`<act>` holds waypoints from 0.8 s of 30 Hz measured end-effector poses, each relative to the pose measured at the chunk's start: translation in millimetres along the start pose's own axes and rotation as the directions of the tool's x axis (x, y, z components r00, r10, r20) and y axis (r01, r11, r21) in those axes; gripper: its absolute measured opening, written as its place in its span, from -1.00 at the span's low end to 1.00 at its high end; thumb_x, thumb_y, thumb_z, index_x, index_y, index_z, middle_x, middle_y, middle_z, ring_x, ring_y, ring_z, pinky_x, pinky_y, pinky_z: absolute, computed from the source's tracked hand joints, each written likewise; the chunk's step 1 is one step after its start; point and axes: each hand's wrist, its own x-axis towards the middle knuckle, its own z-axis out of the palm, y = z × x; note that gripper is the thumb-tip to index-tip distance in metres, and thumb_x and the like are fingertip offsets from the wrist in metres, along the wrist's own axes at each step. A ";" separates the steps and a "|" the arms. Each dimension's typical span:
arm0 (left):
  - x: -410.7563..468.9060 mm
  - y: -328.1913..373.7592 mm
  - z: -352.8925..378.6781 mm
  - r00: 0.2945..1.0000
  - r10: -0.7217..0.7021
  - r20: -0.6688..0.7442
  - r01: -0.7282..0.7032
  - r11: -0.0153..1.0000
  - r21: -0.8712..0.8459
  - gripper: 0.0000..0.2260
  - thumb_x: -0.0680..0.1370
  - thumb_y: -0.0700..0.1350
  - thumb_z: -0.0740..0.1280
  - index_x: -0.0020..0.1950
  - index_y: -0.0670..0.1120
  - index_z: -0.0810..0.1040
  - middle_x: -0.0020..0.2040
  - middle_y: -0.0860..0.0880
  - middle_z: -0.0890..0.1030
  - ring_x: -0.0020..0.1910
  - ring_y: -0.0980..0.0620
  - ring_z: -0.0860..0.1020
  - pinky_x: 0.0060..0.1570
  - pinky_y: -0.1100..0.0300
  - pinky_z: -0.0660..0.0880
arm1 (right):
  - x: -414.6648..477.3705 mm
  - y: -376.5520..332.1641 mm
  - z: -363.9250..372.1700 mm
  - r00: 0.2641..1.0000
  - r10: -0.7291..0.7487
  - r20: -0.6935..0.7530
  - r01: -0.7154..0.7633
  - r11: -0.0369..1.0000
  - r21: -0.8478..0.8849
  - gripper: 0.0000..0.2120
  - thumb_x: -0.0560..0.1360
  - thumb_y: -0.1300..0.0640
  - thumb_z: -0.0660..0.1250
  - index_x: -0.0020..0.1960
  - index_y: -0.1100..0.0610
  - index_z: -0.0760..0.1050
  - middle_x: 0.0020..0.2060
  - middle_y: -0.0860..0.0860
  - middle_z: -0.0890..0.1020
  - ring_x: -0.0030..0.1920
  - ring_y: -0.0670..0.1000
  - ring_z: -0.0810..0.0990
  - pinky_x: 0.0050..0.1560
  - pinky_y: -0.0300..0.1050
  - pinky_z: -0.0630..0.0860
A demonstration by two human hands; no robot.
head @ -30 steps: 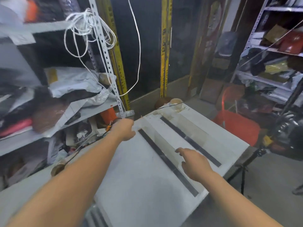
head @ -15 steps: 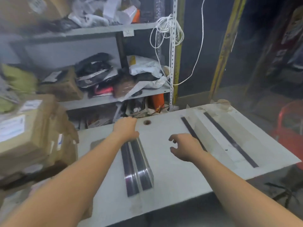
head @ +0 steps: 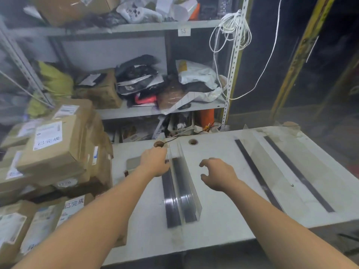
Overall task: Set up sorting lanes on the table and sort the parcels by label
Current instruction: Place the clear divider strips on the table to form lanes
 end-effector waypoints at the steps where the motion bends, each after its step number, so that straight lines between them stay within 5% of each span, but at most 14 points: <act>1: 7.3 -2.2 3.4 1.000 0.003 -0.005 -0.003 1.000 0.004 -0.66 0.58 0.03 0.24 0.31 -0.07 0.45 0.17 -0.07 0.57 0.09 -0.13 0.56 -0.07 0.04 0.49 | 5.2 -0.7 4.6 1.000 0.005 0.007 -0.005 1.000 -0.008 -0.60 0.56 0.01 0.26 0.39 -0.01 0.41 0.28 -0.02 0.51 0.26 0.06 0.49 0.05 -0.06 0.45; 8: 64.3 -21.3 38.4 1.000 0.019 0.012 -0.018 0.998 -0.064 -0.87 0.55 -0.07 0.25 0.03 -0.09 0.49 -0.01 -0.07 0.56 -0.08 -0.13 0.56 -0.21 0.08 0.48 | 41.5 -2.8 33.6 0.991 0.100 0.084 -0.100 0.995 -0.008 -0.60 0.57 0.02 0.23 0.41 -0.01 0.39 0.26 -0.04 0.50 0.29 0.03 0.47 0.05 -0.08 0.42; 13: 111.2 -26.7 65.1 0.972 0.236 0.003 -0.234 0.966 -0.109 -0.79 0.55 -0.19 0.24 0.16 -0.13 0.53 0.09 -0.06 0.53 0.07 -0.14 0.50 -0.14 0.07 0.40 | 58.0 -4.7 55.1 0.972 0.185 0.145 -0.193 0.980 0.040 -0.60 0.56 -0.02 0.23 0.39 -0.03 0.40 0.26 -0.07 0.52 0.29 0.01 0.48 0.11 -0.08 0.45; 17: 148.0 -23.0 82.9 0.873 0.485 0.056 -0.479 0.873 -0.095 -0.66 0.53 -0.27 0.21 0.28 -0.09 0.51 0.17 -0.06 0.54 0.17 -0.11 0.49 0.06 0.03 0.47 | 60.2 -5.8 70.3 0.943 0.253 0.217 -0.285 0.949 0.133 -0.57 0.55 -0.03 0.25 0.40 -0.05 0.39 0.23 -0.09 0.56 0.21 -0.01 0.53 0.12 -0.08 0.48; 24: 184.9 -18.0 95.5 0.706 0.671 0.224 -0.685 0.728 -0.022 -0.87 0.51 -0.21 0.28 -0.02 -0.07 0.60 -0.03 -0.03 0.52 0.00 -0.06 0.51 -0.03 0.04 0.49 | 60.3 -4.5 90.5 0.906 0.302 0.296 -0.392 0.864 0.316 -0.69 0.52 0.15 0.27 0.24 0.08 0.58 -0.07 -0.07 0.66 -0.14 -0.07 0.52 -0.03 -0.21 0.48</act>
